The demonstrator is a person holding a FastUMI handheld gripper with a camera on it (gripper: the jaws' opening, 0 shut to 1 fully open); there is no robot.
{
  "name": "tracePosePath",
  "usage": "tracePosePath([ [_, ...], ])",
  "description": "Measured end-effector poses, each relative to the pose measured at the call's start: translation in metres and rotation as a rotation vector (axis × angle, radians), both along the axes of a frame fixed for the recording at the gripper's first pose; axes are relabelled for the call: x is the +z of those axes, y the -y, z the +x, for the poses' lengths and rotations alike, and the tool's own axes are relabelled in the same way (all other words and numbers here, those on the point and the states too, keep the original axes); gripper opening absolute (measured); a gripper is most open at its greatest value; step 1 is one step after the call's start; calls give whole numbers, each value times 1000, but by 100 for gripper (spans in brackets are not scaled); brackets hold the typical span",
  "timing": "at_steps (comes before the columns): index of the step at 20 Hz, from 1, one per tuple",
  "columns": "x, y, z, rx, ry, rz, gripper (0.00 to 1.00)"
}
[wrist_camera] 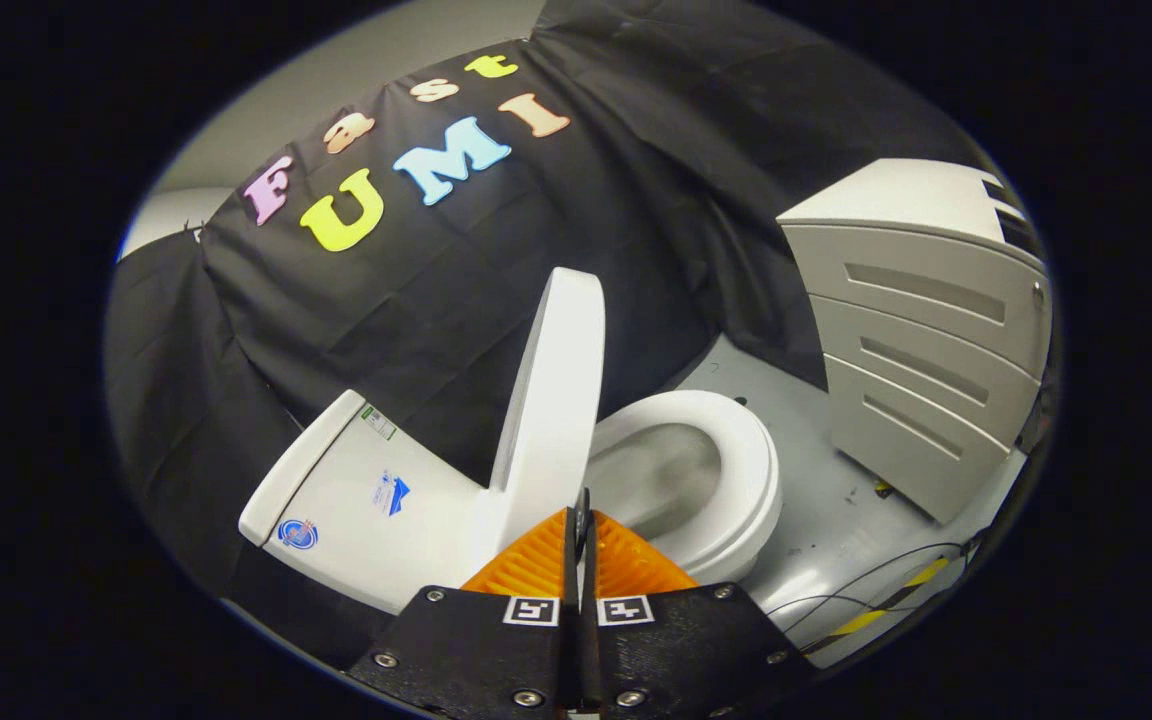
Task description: Open the toilet lid.
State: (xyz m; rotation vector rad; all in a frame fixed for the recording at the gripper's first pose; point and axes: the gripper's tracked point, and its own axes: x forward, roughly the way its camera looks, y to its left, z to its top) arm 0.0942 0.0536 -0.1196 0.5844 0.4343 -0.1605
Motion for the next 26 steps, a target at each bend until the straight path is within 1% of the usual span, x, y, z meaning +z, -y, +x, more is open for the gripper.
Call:
tracePosePath([
  [5,23,-19,3,30,-4,-148,0],
  [11,54,-55,7,100,51,-352,0],
  [14,63,-67,10,126,54,-455,0],
  [16,70,-78,10,137,64,-481,0],
  [20,83,-104,14,185,93,-574,0],
  [26,96,-143,16,249,128,-666,0],
])
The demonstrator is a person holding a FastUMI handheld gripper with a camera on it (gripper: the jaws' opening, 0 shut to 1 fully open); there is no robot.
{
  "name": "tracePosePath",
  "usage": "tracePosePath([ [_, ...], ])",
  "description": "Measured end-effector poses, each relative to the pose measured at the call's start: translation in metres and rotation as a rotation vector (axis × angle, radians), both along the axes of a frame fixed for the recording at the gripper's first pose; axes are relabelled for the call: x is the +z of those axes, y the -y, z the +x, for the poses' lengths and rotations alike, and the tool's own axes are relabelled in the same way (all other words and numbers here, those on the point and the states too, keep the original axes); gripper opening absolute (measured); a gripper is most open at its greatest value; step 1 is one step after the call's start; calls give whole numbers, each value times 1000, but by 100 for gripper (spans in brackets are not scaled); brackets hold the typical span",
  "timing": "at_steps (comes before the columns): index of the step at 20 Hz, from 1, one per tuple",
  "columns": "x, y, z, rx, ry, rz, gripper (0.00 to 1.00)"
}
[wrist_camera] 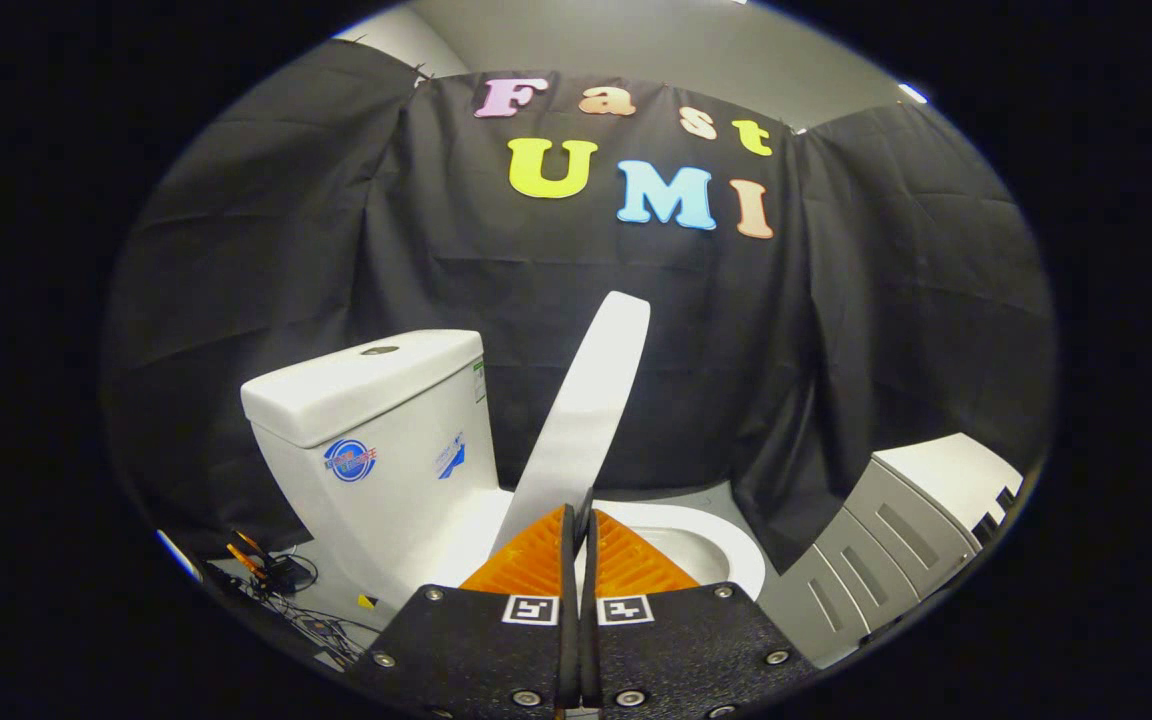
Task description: Open the toilet lid.
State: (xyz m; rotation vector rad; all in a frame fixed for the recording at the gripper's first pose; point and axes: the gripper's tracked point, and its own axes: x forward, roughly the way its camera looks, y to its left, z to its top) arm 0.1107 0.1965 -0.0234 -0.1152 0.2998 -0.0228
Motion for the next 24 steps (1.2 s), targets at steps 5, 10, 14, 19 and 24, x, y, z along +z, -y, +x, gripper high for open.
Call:
tracePosePath([
  [5,6,-34,2,64,27,-69,0],
  [10,7,-66,5,119,50,-86,0],
  [14,10,-83,9,165,67,-120,0],
  [19,8,-123,13,245,76,-166,0],
  [24,7,-140,18,283,95,-187,0],
])
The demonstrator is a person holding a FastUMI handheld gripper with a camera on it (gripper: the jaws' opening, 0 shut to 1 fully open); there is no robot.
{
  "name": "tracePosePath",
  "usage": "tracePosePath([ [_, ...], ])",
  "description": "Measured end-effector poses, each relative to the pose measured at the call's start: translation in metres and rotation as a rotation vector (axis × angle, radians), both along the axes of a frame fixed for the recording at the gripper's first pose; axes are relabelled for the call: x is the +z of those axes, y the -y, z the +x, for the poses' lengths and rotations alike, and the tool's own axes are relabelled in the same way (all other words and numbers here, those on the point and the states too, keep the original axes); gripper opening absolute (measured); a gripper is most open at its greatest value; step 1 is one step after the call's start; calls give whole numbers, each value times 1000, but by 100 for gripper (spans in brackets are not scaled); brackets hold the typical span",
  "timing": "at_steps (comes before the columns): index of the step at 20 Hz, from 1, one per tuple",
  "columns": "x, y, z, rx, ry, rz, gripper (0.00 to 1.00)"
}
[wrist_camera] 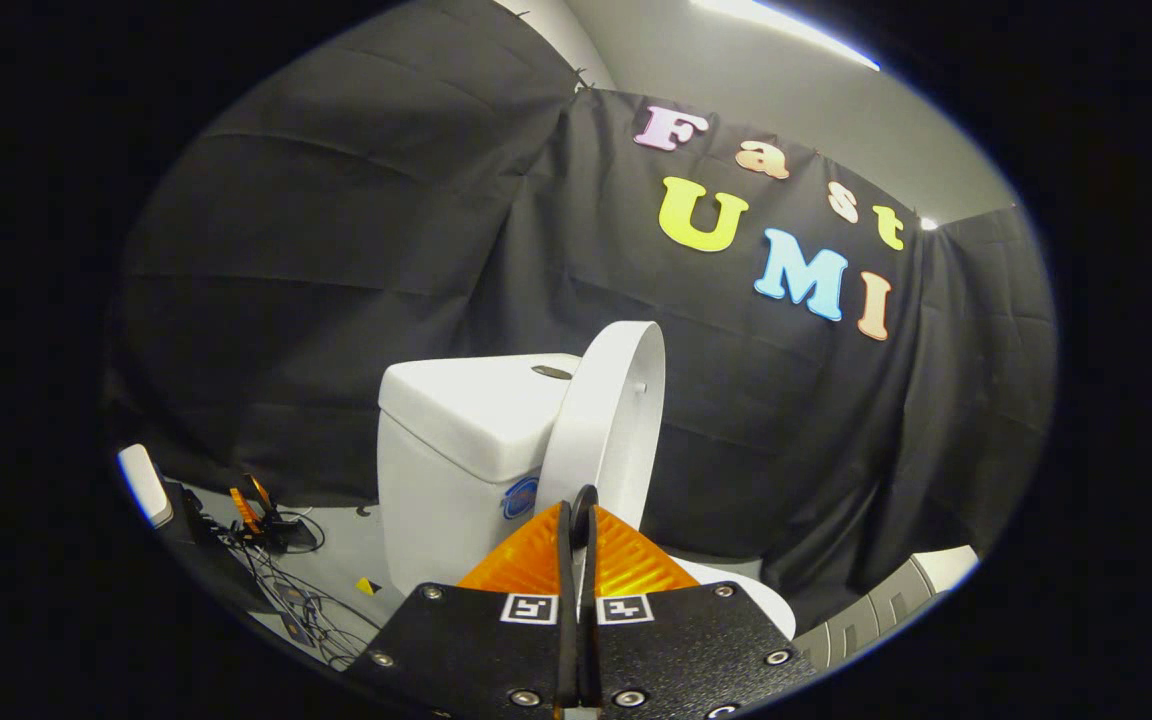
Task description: Open the toilet lid.
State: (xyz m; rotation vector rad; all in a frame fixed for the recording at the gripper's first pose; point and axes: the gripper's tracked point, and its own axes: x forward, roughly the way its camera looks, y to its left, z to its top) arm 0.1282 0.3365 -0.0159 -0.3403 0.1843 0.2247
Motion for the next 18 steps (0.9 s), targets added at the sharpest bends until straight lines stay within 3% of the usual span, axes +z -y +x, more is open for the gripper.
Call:
tracePosePath([
  [11,6,5,0,8,-26,123,2],
  [18,-1,3,-6,14,-29,97,21],
])
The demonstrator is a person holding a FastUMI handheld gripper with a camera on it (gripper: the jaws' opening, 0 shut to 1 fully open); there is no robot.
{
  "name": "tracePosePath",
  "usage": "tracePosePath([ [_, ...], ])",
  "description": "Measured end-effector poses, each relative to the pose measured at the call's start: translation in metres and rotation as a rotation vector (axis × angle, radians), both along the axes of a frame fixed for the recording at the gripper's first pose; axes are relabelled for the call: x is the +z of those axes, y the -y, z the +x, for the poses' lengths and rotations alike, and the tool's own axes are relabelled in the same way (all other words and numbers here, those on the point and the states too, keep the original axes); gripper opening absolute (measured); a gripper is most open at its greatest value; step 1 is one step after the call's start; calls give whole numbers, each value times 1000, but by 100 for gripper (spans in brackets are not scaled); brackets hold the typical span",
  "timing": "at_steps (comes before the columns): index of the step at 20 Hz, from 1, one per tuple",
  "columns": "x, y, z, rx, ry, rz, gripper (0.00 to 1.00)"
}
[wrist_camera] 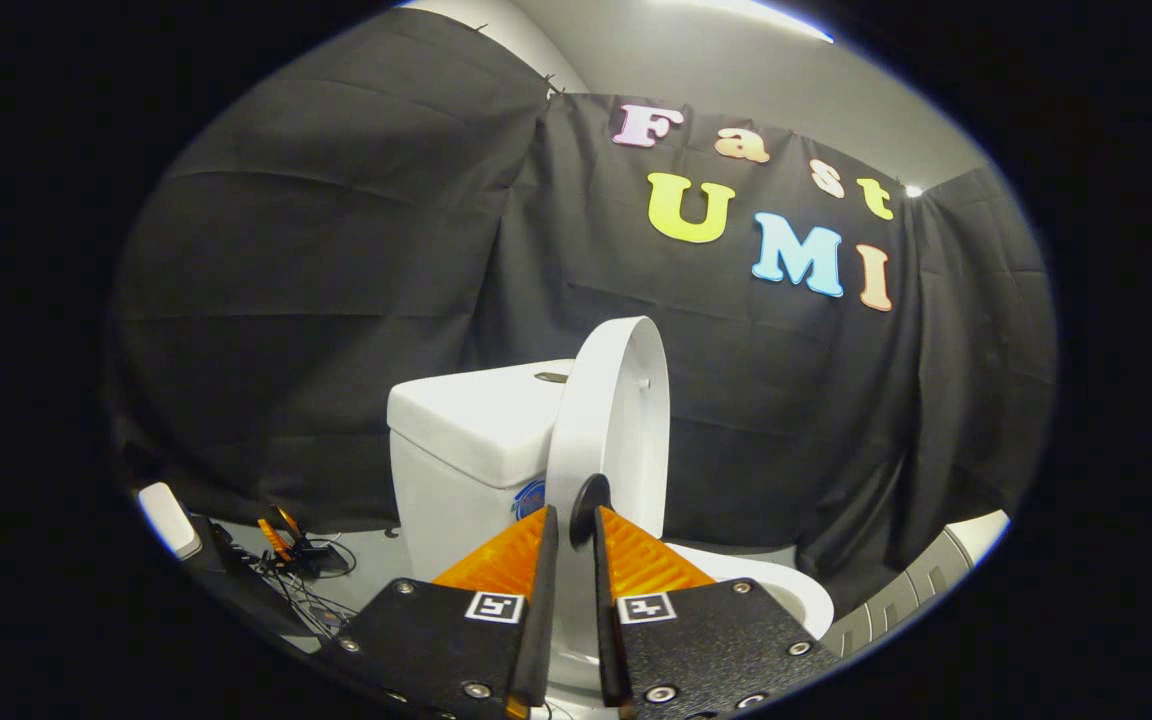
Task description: Open the toilet lid.
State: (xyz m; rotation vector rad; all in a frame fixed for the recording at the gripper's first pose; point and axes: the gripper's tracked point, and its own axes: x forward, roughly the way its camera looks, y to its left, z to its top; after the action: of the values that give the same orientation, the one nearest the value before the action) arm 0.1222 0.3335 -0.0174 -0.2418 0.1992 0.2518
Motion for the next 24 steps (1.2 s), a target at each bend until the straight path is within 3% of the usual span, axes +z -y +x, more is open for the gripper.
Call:
tracePosePath([
  [1,1,2,-2,-7,1,-10,26],
  [5,5,0,-3,10,-3,29,95],
  [13,62,32,-23,67,25,192,95],
  [19,104,105,-34,38,124,229,95],
  [24,120,185,-39,-11,180,189,95],
])
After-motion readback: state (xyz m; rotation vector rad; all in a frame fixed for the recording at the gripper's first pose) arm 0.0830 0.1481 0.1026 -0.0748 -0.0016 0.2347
